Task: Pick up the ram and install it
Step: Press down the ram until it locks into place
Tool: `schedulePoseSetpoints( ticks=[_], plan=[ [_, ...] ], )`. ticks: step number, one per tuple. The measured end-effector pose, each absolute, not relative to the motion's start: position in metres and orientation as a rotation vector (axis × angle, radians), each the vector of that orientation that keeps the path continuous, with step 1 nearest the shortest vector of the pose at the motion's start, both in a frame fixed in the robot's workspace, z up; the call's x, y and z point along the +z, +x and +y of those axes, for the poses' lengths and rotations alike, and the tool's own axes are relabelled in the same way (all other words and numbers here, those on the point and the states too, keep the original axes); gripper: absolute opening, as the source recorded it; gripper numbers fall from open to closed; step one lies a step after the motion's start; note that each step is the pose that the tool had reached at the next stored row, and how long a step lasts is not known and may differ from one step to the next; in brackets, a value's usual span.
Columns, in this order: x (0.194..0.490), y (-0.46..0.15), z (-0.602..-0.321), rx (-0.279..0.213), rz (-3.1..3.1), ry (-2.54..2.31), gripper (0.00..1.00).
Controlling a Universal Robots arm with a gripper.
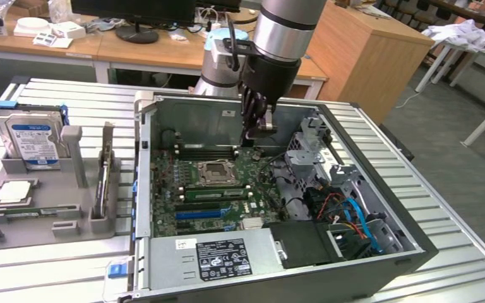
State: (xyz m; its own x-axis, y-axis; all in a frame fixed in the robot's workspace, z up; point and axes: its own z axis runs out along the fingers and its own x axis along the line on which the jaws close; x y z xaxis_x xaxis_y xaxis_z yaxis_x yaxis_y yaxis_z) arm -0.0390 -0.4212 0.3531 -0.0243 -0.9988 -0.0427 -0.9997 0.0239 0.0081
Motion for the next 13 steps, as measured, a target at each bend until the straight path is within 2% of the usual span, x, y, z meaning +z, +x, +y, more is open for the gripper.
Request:
schedulePoseSetpoints(
  ticks=[13],
  plan=[
    [0.3531, -0.0293, -0.4212, 0.056, 2.23, -2.177, 0.11]
  ],
)
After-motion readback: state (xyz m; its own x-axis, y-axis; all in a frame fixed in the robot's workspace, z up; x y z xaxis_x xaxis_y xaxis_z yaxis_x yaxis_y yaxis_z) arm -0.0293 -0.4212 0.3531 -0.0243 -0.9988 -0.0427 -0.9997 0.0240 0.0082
